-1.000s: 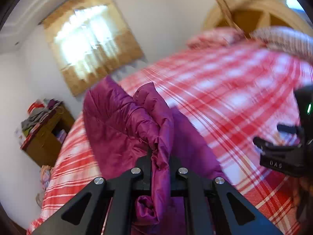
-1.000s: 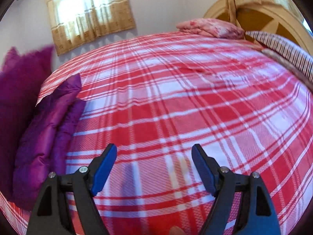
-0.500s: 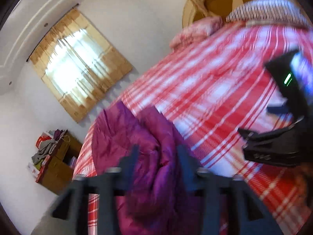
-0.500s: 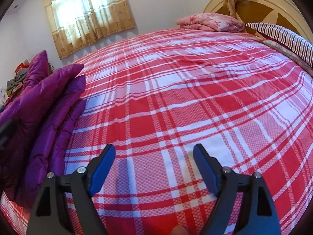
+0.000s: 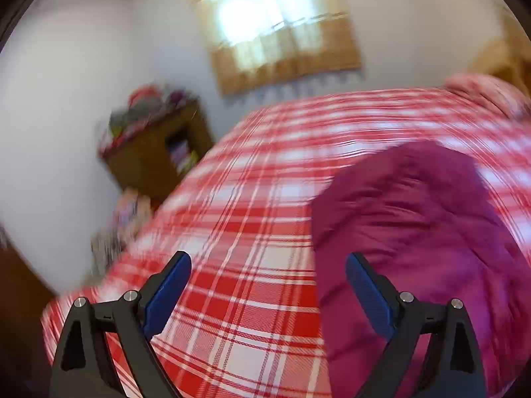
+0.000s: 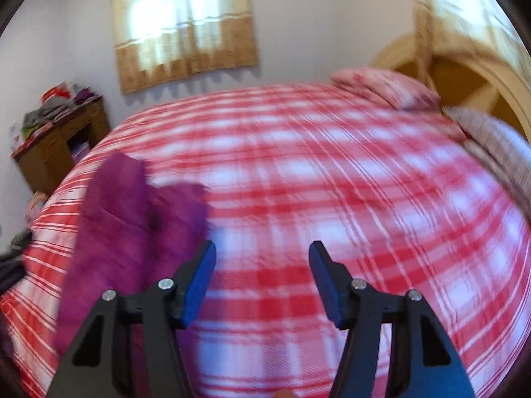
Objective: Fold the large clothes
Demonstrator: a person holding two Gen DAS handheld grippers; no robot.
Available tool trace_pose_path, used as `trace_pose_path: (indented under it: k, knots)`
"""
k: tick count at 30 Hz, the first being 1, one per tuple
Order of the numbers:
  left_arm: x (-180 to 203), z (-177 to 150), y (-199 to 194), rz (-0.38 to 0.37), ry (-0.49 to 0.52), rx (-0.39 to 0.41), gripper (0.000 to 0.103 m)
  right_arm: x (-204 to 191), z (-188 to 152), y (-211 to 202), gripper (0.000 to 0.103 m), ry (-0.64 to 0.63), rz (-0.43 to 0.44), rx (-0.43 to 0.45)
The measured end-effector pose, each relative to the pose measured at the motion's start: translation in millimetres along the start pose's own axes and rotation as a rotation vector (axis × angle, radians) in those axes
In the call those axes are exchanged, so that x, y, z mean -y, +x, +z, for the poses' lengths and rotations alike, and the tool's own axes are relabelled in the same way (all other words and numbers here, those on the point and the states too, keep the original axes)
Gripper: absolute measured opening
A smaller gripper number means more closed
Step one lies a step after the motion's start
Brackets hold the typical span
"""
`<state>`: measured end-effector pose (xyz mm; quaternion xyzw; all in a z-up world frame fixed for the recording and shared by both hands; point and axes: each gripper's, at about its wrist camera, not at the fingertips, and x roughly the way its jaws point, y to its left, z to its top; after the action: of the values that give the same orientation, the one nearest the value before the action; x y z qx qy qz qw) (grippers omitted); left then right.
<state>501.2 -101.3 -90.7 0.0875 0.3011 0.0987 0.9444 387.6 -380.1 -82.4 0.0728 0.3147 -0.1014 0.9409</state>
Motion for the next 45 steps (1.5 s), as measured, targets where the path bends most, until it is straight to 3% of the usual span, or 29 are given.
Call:
trace_pose_path:
  k: [5,11,13,17,19,25,28,45]
  knots:
    - [-2,8,31,0.025,-0.084,-0.035,0.094,-98,51,1,0.059,-0.121,0.013,0.004]
    - [-3,6,48,-0.041,-0.174,-0.057,0.095,-160,43,43,0.050,-0.156,0.027,-0.034]
    - [2,6,55,-0.081,-0.202,-0.062,0.095,-154,33,61,0.045,-0.128,0.034,-0.059]
    - [24,13,64,-0.129,-0.185,-0.033,0.095,-127,9,90,0.045,-0.092,-0.031,-0.093]
    - [36,15,67,-0.145,-0.170,-0.022,0.095,-102,-4,98,0.047,-0.028,-0.004,-0.106]
    - [95,5,92,-0.126,-0.025,-0.070,0.095,-78,-30,106,0.047,-0.005,0.015,-0.090]
    - [102,1,92,-0.114,-0.008,-0.054,0.095,-71,-37,111,0.047,0.026,0.034,-0.089]
    - [109,-13,121,-0.147,-0.033,-0.135,0.099,-60,-53,126,0.050,0.112,0.100,-0.106]
